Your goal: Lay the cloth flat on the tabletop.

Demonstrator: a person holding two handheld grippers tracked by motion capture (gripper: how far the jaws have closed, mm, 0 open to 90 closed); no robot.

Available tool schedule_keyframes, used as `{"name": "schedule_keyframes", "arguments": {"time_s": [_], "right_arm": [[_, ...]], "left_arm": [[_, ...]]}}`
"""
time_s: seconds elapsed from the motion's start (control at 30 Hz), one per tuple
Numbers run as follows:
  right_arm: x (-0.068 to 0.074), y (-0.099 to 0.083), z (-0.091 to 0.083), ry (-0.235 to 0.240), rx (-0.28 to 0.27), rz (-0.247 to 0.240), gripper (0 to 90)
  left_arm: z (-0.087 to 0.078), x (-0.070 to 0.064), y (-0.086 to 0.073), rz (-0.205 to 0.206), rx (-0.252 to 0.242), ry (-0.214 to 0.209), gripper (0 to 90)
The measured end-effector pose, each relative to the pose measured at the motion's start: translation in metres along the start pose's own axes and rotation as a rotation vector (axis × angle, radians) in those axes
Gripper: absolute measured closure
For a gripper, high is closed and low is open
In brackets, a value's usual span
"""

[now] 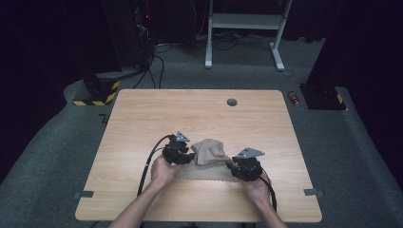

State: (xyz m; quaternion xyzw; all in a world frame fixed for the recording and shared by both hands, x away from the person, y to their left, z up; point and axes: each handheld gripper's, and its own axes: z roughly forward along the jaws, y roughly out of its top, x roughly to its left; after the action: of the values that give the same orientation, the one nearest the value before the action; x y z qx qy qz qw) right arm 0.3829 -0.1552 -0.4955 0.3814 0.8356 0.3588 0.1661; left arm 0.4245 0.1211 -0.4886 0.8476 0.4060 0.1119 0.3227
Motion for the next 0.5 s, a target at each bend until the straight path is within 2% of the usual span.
{"name": "schedule_keyframes", "arguments": {"time_s": [0.07, 0.1, 0.13, 0.17, 0.23, 0.27, 0.4, 0.5], "right_arm": [[0.0, 0.003, 0.005, -0.004, 0.015, -0.002, 64.2], [0.001, 0.004, 0.009, 0.0, 0.025, -0.004, 75.6], [0.001, 0.004, 0.009, 0.0, 0.025, -0.004, 75.6], [0.001, 0.004, 0.01, 0.002, 0.027, -0.014, 80.0], [0.001, 0.003, 0.01, -0.002, 0.034, -0.033, 89.8], [0.001, 0.003, 0.01, -0.002, 0.034, -0.033, 89.8], [-0.002, 0.0, 0.0, -0.01, 0.021, -0.023, 89.9], [-0.007, -0.007, -0.01, -0.018, 0.019, -0.015, 89.9]], "left_arm": [[0.006, 0.0, 0.0, -0.006, 0.008, 0.0, 63.1], [0.011, 0.0, 0.002, 0.006, 0.022, -0.002, 69.5], [0.011, 0.0, 0.002, 0.006, 0.022, -0.002, 73.3], [0.013, -0.001, 0.002, 0.009, 0.024, -0.008, 73.3], [0.015, -0.002, 0.001, 0.036, 0.046, -0.006, 87.6], [0.015, -0.002, 0.001, 0.036, 0.046, -0.006, 88.5], [0.006, -0.007, -0.001, 0.108, 0.063, 0.012, 89.4], [-0.005, -0.009, -0.005, 0.118, 0.052, 0.005, 89.5]]}}
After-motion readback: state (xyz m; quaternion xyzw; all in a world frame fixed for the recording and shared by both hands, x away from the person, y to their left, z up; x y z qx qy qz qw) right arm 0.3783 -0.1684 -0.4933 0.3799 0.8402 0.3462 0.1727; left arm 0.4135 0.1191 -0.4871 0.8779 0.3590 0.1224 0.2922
